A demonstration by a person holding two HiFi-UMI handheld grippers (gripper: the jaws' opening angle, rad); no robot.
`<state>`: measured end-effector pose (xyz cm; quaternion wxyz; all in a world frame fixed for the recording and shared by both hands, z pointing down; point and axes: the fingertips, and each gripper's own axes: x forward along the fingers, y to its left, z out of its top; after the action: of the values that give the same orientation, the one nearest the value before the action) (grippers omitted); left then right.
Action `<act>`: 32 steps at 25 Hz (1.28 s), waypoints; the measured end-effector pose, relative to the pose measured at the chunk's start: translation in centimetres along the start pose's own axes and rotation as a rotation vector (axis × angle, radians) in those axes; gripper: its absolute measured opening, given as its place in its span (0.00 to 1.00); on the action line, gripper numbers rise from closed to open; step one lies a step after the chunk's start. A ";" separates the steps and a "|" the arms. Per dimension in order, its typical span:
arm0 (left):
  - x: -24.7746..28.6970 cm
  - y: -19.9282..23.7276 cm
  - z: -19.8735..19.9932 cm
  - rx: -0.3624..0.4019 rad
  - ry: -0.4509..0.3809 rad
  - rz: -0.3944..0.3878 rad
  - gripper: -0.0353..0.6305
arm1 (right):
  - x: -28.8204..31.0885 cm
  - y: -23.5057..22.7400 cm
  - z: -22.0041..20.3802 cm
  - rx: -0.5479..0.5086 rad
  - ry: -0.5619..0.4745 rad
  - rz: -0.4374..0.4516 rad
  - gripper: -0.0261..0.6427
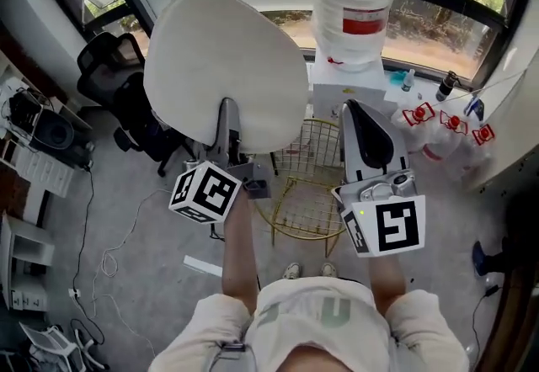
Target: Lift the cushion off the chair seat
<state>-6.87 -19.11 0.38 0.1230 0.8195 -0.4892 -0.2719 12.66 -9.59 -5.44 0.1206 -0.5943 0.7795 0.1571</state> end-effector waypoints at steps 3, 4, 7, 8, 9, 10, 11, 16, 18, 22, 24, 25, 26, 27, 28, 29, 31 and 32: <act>-0.7 -2.7 2.6 0.229 -0.026 0.021 0.12 | -0.5 -0.1 0.8 -0.026 -0.004 -0.026 0.06; -0.9 -3.6 3.3 0.310 -0.039 0.031 0.12 | -0.6 -0.2 1.0 -0.030 -0.003 -0.034 0.06; -1.5 -6.4 4.7 0.526 -0.067 0.056 0.12 | -0.9 -0.3 1.0 -0.028 0.005 -0.051 0.06; -1.8 -7.2 4.8 0.583 -0.069 0.064 0.12 | -1.0 -0.3 0.9 -0.020 0.012 -0.056 0.06; -2.3 -7.9 4.7 0.632 -0.069 0.072 0.12 | -1.2 -0.2 0.6 -0.008 0.021 -0.060 0.06; -2.9 -8.4 4.5 0.675 -0.068 0.080 0.12 | -1.5 -0.1 0.1 0.007 0.032 -0.062 0.06; -3.6 -8.8 4.1 0.713 -0.067 0.086 0.12 | -1.8 0.2 -0.4 0.022 0.045 -0.062 0.06; -5.8 -10.2 2.3 0.772 -0.079 0.082 0.12 | -2.7 2.2 -3.4 0.047 0.119 -0.039 0.06; -6.3 -10.7 2.0 0.780 -0.090 0.067 0.12 | -3.1 2.5 -4.2 0.045 0.137 -0.037 0.06; -6.5 -11.5 1.4 0.800 -0.098 0.043 0.12 | -3.4 2.8 -4.7 0.019 0.143 -0.036 0.06; -6.5 -11.6 1.2 0.795 -0.095 0.039 0.12 | -3.4 2.8 -4.5 0.015 0.137 -0.037 0.06; -6.6 -11.6 1.1 0.787 -0.093 0.039 0.12 | -3.5 2.8 -4.5 0.012 0.136 -0.038 0.06; -6.6 -11.6 0.9 0.782 -0.093 0.039 0.12 | -3.7 2.7 -4.5 0.010 0.137 -0.040 0.06; -6.6 -11.7 0.8 0.780 -0.094 0.037 0.12 | -3.8 2.7 -4.5 0.010 0.138 -0.044 0.06; -6.6 -11.8 0.7 0.781 -0.095 0.034 0.12 | -3.9 2.6 -4.5 0.013 0.139 -0.047 0.06; -6.5 -11.9 0.5 0.785 -0.095 0.030 0.12 | -4.0 2.5 -4.6 0.016 0.141 -0.050 0.06; -6.4 -12.2 0.2 0.794 -0.092 0.023 0.12 | -4.0 2.3 -4.8 0.013 0.145 -0.053 0.06; -6.3 -12.2 0.0 0.795 -0.088 0.021 0.12 | -4.0 2.2 -4.9 0.016 0.147 -0.055 0.06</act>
<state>-0.23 -7.65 -3.29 -0.2219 0.7856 -0.5696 -0.0952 11.59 -7.36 0.78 0.0720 -0.6244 0.7708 0.1036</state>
